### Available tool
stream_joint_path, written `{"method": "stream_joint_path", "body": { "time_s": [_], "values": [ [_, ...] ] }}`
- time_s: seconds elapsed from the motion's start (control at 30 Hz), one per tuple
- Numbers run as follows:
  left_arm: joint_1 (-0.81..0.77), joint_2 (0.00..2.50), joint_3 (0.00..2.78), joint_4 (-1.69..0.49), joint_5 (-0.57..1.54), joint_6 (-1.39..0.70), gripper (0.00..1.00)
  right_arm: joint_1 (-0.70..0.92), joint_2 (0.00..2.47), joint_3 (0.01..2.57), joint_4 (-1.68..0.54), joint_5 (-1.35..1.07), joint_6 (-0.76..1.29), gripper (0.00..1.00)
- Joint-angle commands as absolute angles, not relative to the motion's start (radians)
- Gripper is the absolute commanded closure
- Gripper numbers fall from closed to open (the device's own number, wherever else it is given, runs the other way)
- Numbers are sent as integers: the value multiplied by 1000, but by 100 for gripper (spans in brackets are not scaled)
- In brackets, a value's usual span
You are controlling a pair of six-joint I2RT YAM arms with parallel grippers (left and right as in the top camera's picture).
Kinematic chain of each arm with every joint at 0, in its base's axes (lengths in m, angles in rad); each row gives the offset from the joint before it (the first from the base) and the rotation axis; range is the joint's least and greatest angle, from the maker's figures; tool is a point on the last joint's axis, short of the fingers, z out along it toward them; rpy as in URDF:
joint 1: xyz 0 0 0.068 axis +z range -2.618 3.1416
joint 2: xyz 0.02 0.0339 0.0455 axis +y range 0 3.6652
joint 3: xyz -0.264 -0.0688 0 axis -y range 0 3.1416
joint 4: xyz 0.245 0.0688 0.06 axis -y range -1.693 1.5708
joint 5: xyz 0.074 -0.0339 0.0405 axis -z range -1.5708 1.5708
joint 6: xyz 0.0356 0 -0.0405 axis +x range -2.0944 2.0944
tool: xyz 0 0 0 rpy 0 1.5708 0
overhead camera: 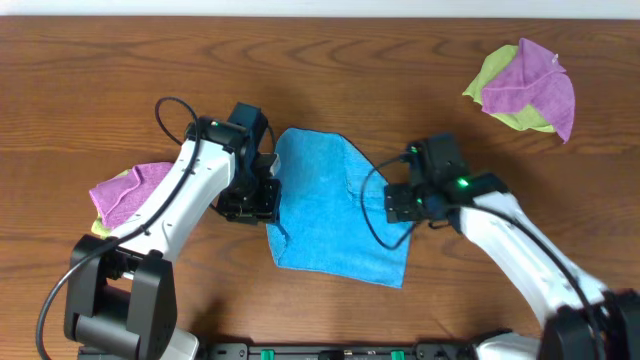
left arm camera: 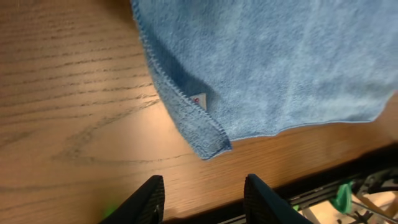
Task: Fold the cloth
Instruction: 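Lay the blue cloth flat, right gripper pulling its right edge outward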
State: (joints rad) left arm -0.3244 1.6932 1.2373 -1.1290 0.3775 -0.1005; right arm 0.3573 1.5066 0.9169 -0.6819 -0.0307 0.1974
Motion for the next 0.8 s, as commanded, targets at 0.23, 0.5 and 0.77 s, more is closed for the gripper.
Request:
{"method": "stream_joint_path", "body": {
  "time_s": [0.23, 0.5, 0.77],
  "values": [
    [-260, 1659, 1330, -1156, 419, -88, 56, 497, 1624, 1086, -677, 130, 48, 14],
    [-239, 1656, 1330, -1166, 443, -66, 56, 545, 1724, 1145, -670, 158, 9, 20],
    [-239, 1656, 1330, -1175, 443, -67, 56, 598, 1822, 1192, -668, 158, -2, 21]
  ]
}}
